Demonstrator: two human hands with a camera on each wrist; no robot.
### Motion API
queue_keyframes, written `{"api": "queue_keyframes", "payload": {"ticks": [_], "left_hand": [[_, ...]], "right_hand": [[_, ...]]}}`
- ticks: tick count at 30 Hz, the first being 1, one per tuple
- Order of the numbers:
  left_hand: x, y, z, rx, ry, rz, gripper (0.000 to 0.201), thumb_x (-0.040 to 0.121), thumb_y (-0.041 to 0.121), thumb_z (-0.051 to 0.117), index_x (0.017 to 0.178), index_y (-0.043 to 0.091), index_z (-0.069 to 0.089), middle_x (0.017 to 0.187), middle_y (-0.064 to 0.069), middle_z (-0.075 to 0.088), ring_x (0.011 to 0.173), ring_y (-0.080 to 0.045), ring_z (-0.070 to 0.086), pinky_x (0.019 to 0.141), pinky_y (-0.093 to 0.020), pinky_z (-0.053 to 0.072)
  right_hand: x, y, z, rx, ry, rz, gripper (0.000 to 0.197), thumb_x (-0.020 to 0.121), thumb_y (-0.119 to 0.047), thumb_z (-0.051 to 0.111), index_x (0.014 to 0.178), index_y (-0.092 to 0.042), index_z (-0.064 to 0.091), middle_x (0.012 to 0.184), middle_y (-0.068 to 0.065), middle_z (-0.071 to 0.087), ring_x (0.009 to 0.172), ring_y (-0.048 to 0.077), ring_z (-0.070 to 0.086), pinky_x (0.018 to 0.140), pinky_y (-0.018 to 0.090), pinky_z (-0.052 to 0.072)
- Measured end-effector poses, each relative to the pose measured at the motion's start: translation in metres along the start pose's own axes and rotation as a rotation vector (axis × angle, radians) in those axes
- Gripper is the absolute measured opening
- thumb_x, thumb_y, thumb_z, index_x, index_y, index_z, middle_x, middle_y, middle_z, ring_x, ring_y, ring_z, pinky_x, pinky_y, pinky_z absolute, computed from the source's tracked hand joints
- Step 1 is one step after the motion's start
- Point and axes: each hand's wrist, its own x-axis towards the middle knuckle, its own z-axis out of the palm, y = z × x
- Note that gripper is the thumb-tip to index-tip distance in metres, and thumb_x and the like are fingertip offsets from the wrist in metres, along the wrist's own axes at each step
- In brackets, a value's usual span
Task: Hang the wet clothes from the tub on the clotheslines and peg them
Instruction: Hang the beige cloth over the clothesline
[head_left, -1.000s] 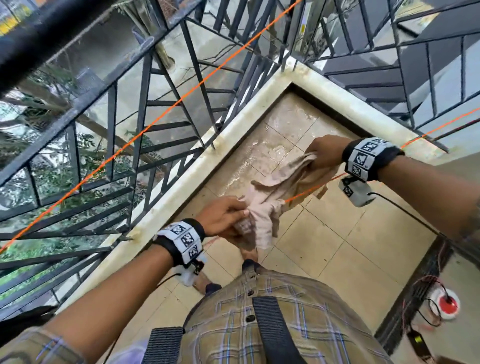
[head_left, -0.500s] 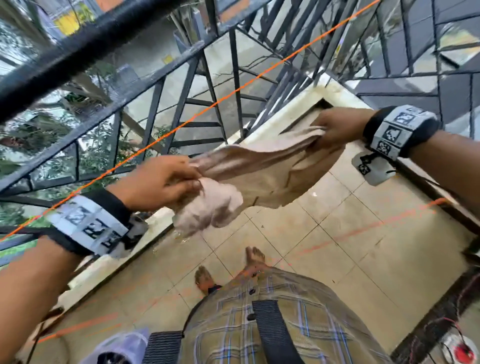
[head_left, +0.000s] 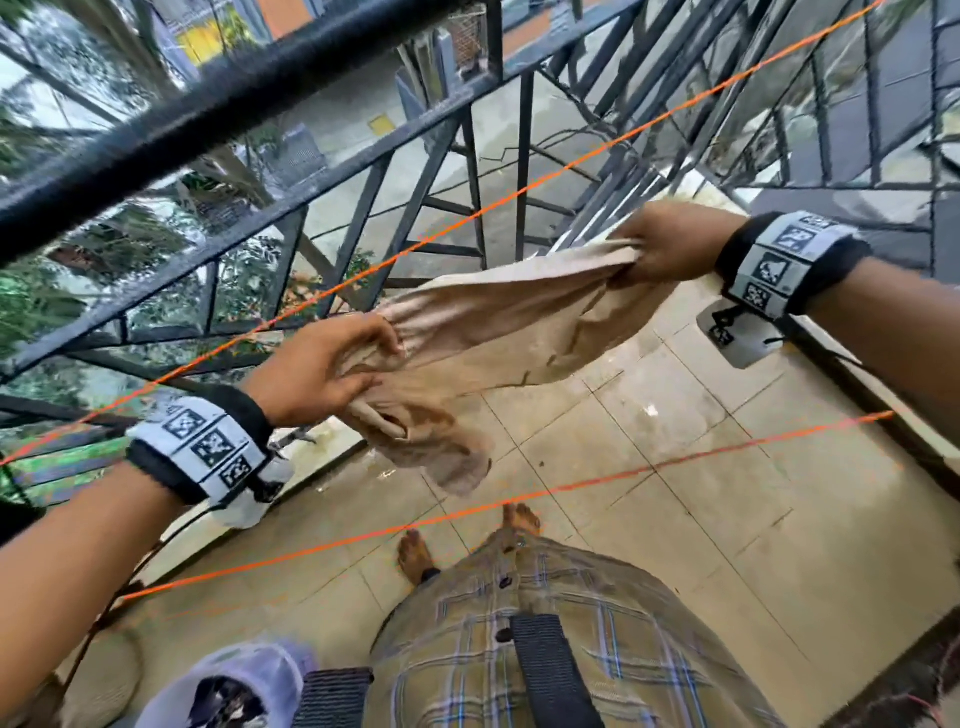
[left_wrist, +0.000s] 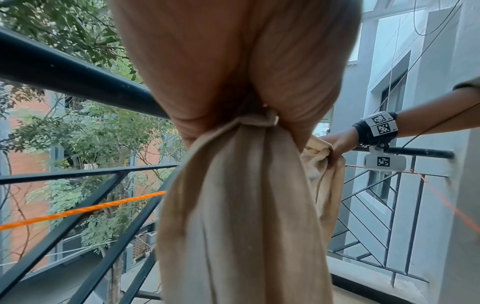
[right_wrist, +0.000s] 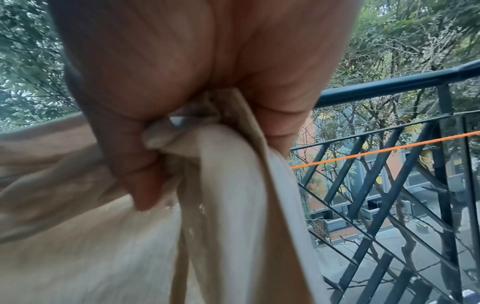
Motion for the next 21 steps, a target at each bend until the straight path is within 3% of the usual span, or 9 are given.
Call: {"api": "queue_keyframes", "payload": {"ticks": [2, 5, 8, 12, 15, 18, 20, 21], "left_hand": [[-0.006, 0.0, 0.001, -0.017, 0.007, -0.026, 0.036, 0.079, 0.014, 0.063, 0.111, 0.028, 0.054, 0.107, 0.02, 0.058, 0.099, -0.008, 0.058, 0.092, -0.028, 0.045], [-0.017, 0.004, 0.004, -0.091, 0.071, -0.066, 0.036, 0.083, 0.023, 0.059, 0.116, 0.032, 0.046, 0.105, 0.025, 0.055, 0.095, 0.004, 0.054, 0.089, -0.017, 0.041], [-0.025, 0.012, 0.001, -0.109, 0.129, -0.082, 0.042, 0.087, 0.029, 0.054, 0.127, 0.029, 0.039, 0.106, 0.017, 0.055, 0.089, 0.0, 0.055, 0.084, -0.018, 0.042], [-0.029, 0.025, 0.0, -0.015, 0.083, -0.092, 0.055, 0.092, 0.032, 0.051, 0.143, 0.023, 0.031, 0.124, 0.002, 0.058, 0.1, -0.016, 0.059, 0.083, -0.026, 0.041], [-0.034, 0.033, -0.006, 0.001, 0.092, -0.078, 0.057, 0.092, 0.04, 0.052, 0.144, 0.027, 0.035, 0.132, 0.001, 0.059, 0.112, -0.019, 0.061, 0.094, -0.029, 0.046], [-0.041, 0.036, -0.024, -0.078, 0.259, -0.104, 0.056, 0.09, 0.036, 0.057, 0.142, 0.018, 0.043, 0.13, 0.009, 0.054, 0.111, -0.002, 0.053, 0.096, -0.008, 0.036], [-0.048, 0.029, -0.041, -0.114, 0.411, -0.168, 0.061, 0.088, 0.043, 0.052, 0.141, 0.014, 0.045, 0.126, 0.007, 0.055, 0.11, -0.001, 0.052, 0.095, -0.012, 0.037], [-0.053, 0.02, -0.049, -0.125, 0.463, -0.203, 0.062, 0.087, 0.044, 0.05, 0.14, 0.013, 0.045, 0.125, 0.005, 0.058, 0.109, -0.005, 0.054, 0.095, -0.018, 0.039]], "right_hand": [[0.006, -0.002, -0.005, -0.019, 0.045, -0.011, 0.016, 0.074, -0.021, 0.07, 0.081, -0.007, 0.065, 0.074, 0.018, 0.063, 0.072, 0.037, 0.057, 0.063, 0.037, 0.041], [0.009, -0.002, -0.014, -0.009, -0.033, -0.037, 0.04, 0.056, -0.051, 0.046, 0.069, -0.014, 0.055, 0.068, 0.016, 0.058, 0.068, 0.034, 0.054, 0.061, 0.038, 0.042], [0.011, 0.006, -0.016, 0.019, -0.114, -0.009, 0.065, 0.046, -0.06, 0.038, 0.074, -0.006, 0.06, 0.071, 0.019, 0.06, 0.069, 0.034, 0.057, 0.064, 0.041, 0.047], [0.011, 0.008, -0.031, 0.039, -0.011, 0.057, 0.067, 0.047, -0.06, 0.045, 0.086, -0.012, 0.07, 0.079, 0.017, 0.065, 0.079, 0.033, 0.062, 0.071, 0.046, 0.051], [0.007, -0.015, -0.076, 0.005, 0.143, 0.097, 0.057, 0.06, -0.054, 0.057, 0.096, -0.014, 0.073, 0.082, 0.016, 0.064, 0.086, 0.035, 0.063, 0.069, 0.038, 0.046], [0.038, -0.041, -0.128, 0.089, 0.358, 0.117, 0.042, 0.08, -0.048, 0.066, 0.103, -0.013, 0.069, 0.092, 0.013, 0.066, 0.092, 0.035, 0.064, 0.065, 0.031, 0.045], [0.083, -0.066, -0.15, 0.194, 0.248, 0.163, 0.038, 0.093, -0.042, 0.05, 0.106, -0.01, 0.065, 0.098, 0.019, 0.068, 0.093, 0.04, 0.066, 0.055, 0.028, 0.046], [0.103, -0.084, -0.153, 0.229, 0.222, 0.177, 0.035, 0.096, -0.039, 0.043, 0.107, -0.012, 0.062, 0.104, 0.023, 0.066, 0.096, 0.042, 0.065, 0.058, 0.032, 0.047]]}}
